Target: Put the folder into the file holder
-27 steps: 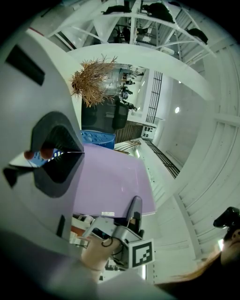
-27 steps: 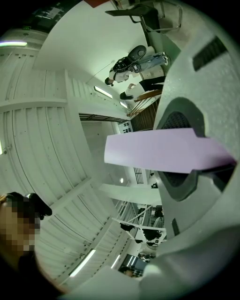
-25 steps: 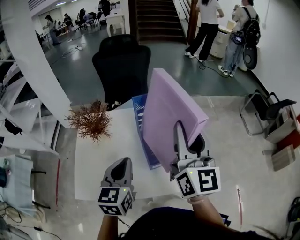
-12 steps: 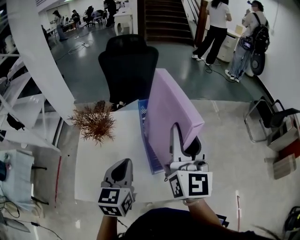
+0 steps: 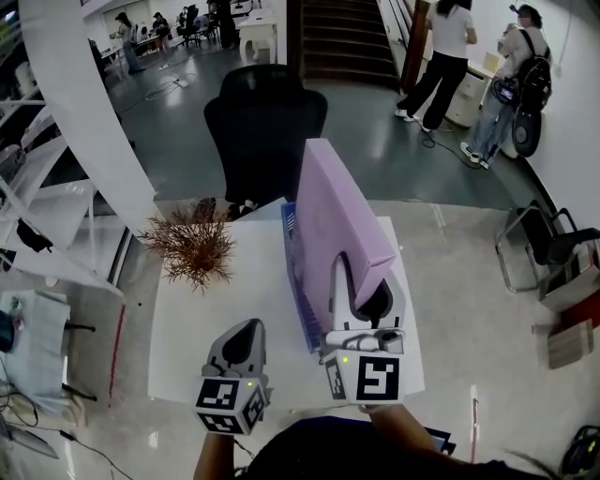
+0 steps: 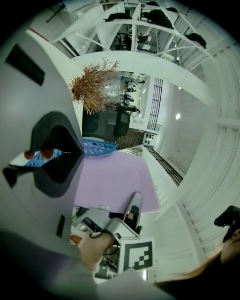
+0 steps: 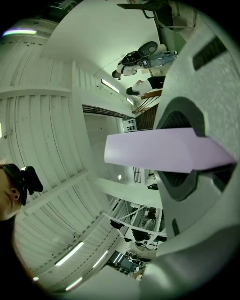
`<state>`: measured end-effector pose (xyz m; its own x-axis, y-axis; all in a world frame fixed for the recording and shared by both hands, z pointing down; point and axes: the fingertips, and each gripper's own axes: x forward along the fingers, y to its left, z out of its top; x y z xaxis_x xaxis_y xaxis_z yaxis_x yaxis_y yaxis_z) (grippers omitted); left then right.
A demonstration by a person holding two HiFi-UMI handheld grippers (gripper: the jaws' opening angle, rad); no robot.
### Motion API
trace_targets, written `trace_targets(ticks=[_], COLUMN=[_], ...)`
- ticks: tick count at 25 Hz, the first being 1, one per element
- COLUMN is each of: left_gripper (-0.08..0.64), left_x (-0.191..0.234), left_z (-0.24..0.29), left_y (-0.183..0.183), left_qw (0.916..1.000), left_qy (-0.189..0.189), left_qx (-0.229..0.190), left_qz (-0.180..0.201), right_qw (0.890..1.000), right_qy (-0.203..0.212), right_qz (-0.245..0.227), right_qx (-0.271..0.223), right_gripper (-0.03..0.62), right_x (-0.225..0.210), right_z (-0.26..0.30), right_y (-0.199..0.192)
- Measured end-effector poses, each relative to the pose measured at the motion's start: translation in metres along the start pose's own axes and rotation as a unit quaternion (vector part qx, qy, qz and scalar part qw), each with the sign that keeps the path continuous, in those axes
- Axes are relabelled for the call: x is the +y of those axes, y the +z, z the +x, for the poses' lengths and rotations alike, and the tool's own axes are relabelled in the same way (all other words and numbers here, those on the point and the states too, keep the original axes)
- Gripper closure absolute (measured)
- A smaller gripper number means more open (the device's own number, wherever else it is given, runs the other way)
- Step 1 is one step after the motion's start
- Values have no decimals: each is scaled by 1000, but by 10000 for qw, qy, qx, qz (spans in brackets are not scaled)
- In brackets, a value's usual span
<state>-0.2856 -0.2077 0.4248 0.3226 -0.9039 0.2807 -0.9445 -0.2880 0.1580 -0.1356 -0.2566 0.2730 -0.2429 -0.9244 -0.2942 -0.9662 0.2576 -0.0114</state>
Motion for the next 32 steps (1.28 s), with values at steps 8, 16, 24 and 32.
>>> trace_targets(ticks=[8, 16, 24, 32], left_gripper=[554, 554, 554, 554], left_x=[7, 9, 0, -6], left_z=[4, 14, 20, 22], left_y=[-6, -8, -5, -5], left_qw=[9999, 9999, 9997, 9996], left_qy=[127, 123, 34, 10], left_qx=[56, 92, 212, 263], left_qz=[-44, -45, -66, -25], right_qw=[9994, 9983, 9979, 9971], right_qy=[123, 338, 427, 521], right_qz=[-285, -311, -321, -273], right_qx=[-181, -356, -377, -491], right_gripper=[457, 457, 457, 456], right_x=[9, 4, 4, 0], right_z=[4, 2, -2, -8], right_y=[-6, -18, -27, -34])
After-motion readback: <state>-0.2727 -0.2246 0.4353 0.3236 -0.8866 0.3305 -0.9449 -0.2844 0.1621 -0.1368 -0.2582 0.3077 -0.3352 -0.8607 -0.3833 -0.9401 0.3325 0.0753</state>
